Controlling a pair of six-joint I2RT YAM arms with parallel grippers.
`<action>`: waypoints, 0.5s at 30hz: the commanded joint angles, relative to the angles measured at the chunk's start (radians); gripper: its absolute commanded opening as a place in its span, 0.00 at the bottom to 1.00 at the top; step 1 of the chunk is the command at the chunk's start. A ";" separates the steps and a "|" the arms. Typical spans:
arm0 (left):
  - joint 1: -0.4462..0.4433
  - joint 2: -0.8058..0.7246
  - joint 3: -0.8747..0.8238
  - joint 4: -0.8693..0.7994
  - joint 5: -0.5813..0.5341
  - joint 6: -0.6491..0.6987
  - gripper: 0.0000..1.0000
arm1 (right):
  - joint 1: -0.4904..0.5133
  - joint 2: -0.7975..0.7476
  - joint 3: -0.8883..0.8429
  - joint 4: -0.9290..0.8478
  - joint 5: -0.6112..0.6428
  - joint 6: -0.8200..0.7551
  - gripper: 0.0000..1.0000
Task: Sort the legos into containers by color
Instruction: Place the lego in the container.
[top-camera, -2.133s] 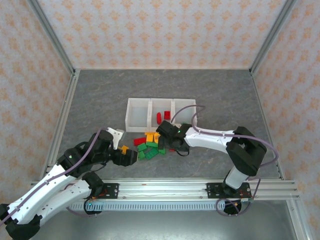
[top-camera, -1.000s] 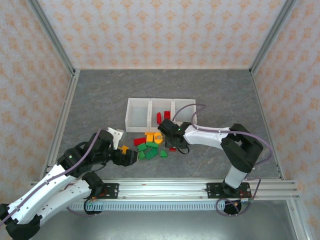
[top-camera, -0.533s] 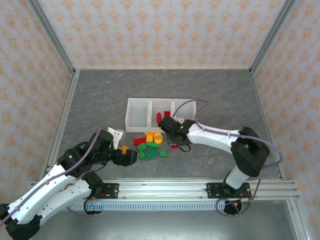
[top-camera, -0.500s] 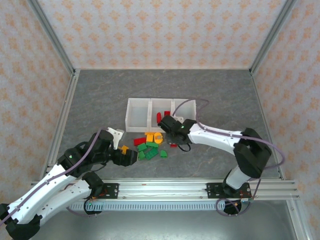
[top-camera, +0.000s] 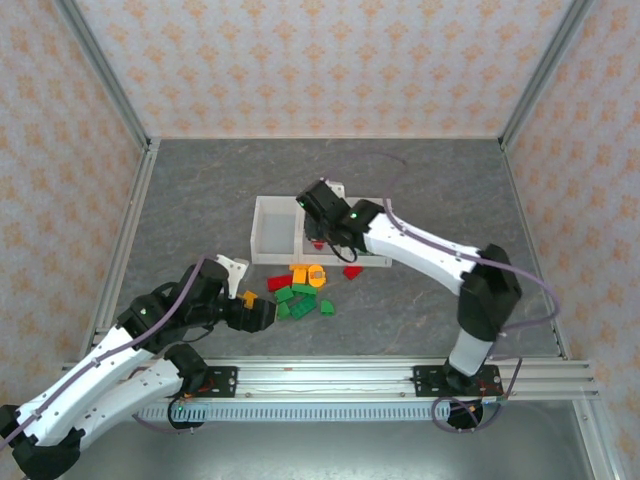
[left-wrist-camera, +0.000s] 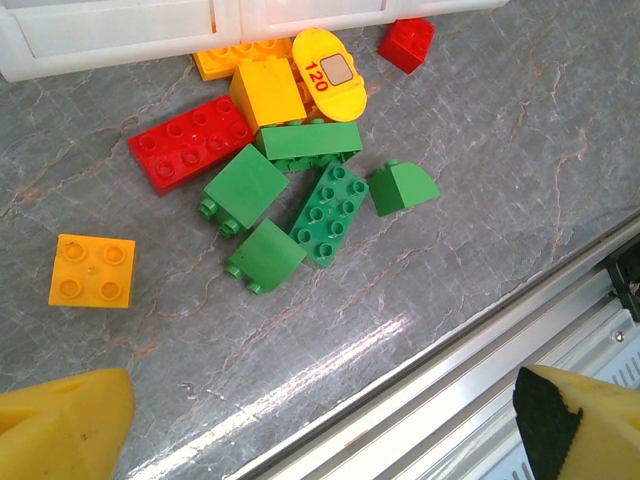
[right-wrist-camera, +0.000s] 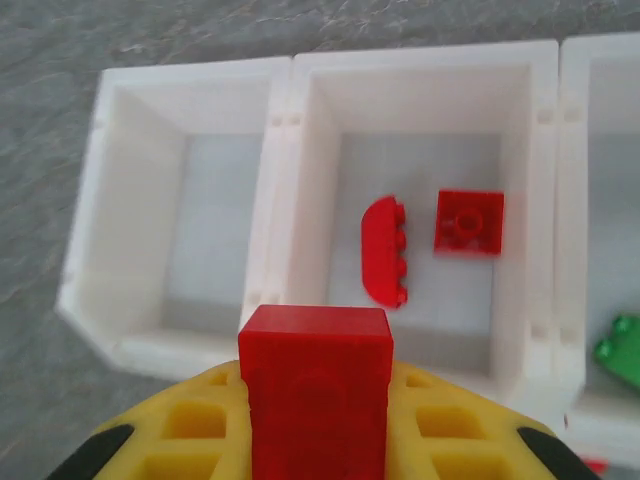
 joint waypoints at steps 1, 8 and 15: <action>-0.010 -0.011 0.016 0.024 0.010 0.005 0.99 | -0.043 0.109 0.076 -0.028 0.018 -0.090 0.16; -0.009 -0.023 0.015 0.026 0.013 0.005 0.99 | -0.088 0.246 0.194 -0.057 -0.006 -0.150 0.19; -0.010 0.000 0.013 0.029 0.024 0.011 0.99 | -0.099 0.241 0.176 -0.048 -0.006 -0.161 0.50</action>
